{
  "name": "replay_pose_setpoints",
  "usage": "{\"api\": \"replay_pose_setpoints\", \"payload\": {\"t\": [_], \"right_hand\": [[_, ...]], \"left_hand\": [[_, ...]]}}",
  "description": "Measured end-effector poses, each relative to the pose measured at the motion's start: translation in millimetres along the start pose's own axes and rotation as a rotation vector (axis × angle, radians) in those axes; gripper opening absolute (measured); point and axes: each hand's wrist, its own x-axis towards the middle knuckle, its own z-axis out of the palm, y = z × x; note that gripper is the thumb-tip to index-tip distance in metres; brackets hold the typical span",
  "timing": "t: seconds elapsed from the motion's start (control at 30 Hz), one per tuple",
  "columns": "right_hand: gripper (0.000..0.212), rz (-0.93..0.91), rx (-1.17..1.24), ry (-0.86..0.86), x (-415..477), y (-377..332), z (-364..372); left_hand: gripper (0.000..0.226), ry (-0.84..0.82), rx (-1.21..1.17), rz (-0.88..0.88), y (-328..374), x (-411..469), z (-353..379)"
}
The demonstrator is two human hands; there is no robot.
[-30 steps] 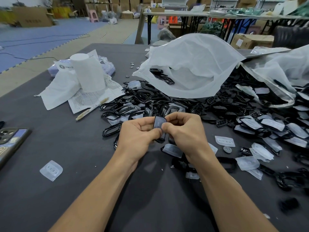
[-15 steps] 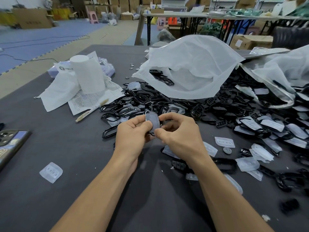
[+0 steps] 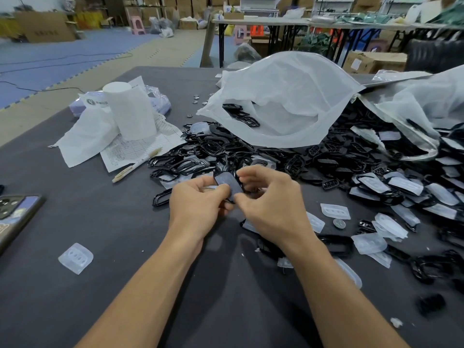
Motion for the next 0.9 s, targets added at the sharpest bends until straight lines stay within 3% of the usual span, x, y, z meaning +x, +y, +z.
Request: {"api": "replay_pose_setpoints", "payload": {"t": [0.1,0.27,0.43,0.57,0.7,0.8,0.9], "right_hand": [[0.036,-0.033,-0.159,-0.108,-8.2,-5.9,8.2],[0.028,-0.017,-0.249,-0.045,-6.1,-10.6,-0.6],[0.051,0.164,-0.272,0.03,4.8,4.8,-45.4],[0.055,0.346,-0.463,0.056,17.7,26.2,-96.1],[0.061,0.498,-0.583,0.044,25.2,36.5,-125.9],[0.051,0.421,-0.55,0.02,23.6,34.4,-112.7],[0.022,0.36,-0.464,-0.062,25.9,27.2,-82.7]], "left_hand": [[0.021,-0.028,0.074,0.001,-4.2,-5.6,1.4],[0.016,-0.077,0.215,0.136,-1.6,-15.0,2.4],[0.009,-0.033,0.263,0.152,-0.1,-20.7,-1.5],[0.021,-0.013,0.444,0.207,-2.4,-19.7,-3.1],[0.018,0.005,0.571,0.297,-2.9,-21.5,-0.7],[0.023,-0.061,0.598,0.374,-4.5,-22.8,2.5],[0.027,-0.09,0.605,0.404,-7.0,-23.5,4.8]]}}
